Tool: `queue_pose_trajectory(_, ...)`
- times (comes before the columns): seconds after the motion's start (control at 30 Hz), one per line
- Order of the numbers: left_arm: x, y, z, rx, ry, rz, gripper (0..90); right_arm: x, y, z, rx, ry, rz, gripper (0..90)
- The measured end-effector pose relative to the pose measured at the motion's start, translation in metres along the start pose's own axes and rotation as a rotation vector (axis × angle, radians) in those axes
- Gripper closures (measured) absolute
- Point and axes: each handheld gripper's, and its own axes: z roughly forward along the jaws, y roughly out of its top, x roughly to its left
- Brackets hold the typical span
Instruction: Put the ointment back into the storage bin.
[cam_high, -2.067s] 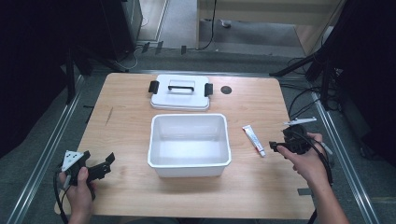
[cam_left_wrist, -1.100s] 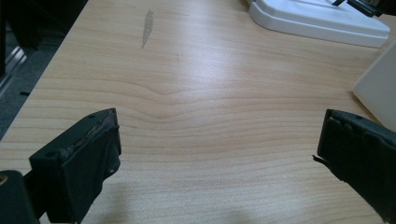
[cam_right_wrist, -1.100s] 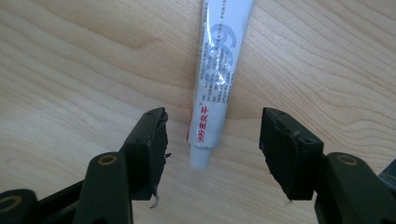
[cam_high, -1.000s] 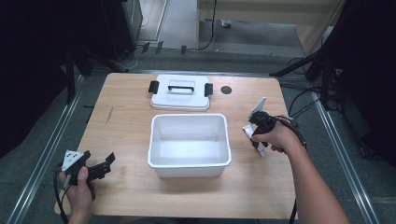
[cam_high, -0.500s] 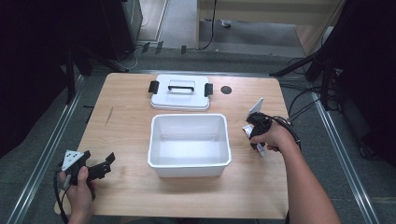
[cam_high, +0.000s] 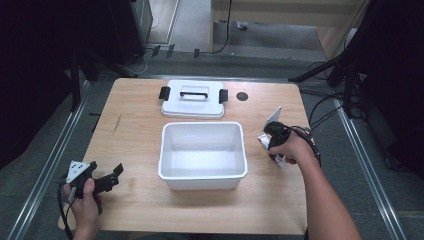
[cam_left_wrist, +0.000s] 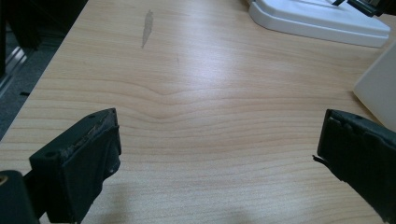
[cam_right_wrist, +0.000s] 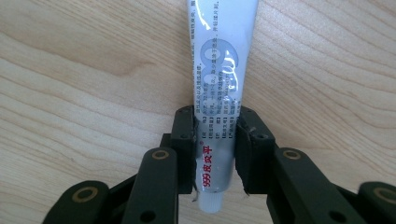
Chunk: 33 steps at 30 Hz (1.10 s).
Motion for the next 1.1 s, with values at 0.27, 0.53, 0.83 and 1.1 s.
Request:
queue_pose_trajectory(0.27, 0.000, 0.000, 0.000, 0.002, 0.003, 0.001, 0.0, 0.002, -0.002, -0.005, -0.020, 0.009, -0.041, 72.2)
queue_pose_trajectory(0.53, 0.000, 0.000, 0.000, 0.002, 0.002, 0.002, 0.0, 0.005, -0.002, -0.028, -0.052, 0.017, -0.064, 72.3)
queue_pose_trajectory(0.83, 0.000, 0.000, 0.000, 0.002, 0.002, 0.003, 0.0, 0.011, -0.001, -0.056, -0.072, 0.012, -0.092, 72.3)
queue_pose_trajectory(1.1, 0.000, 0.000, 0.000, 0.003, 0.001, 0.005, 0.0, 0.016, 0.000, -0.080, -0.098, 0.013, -0.117, 72.3)
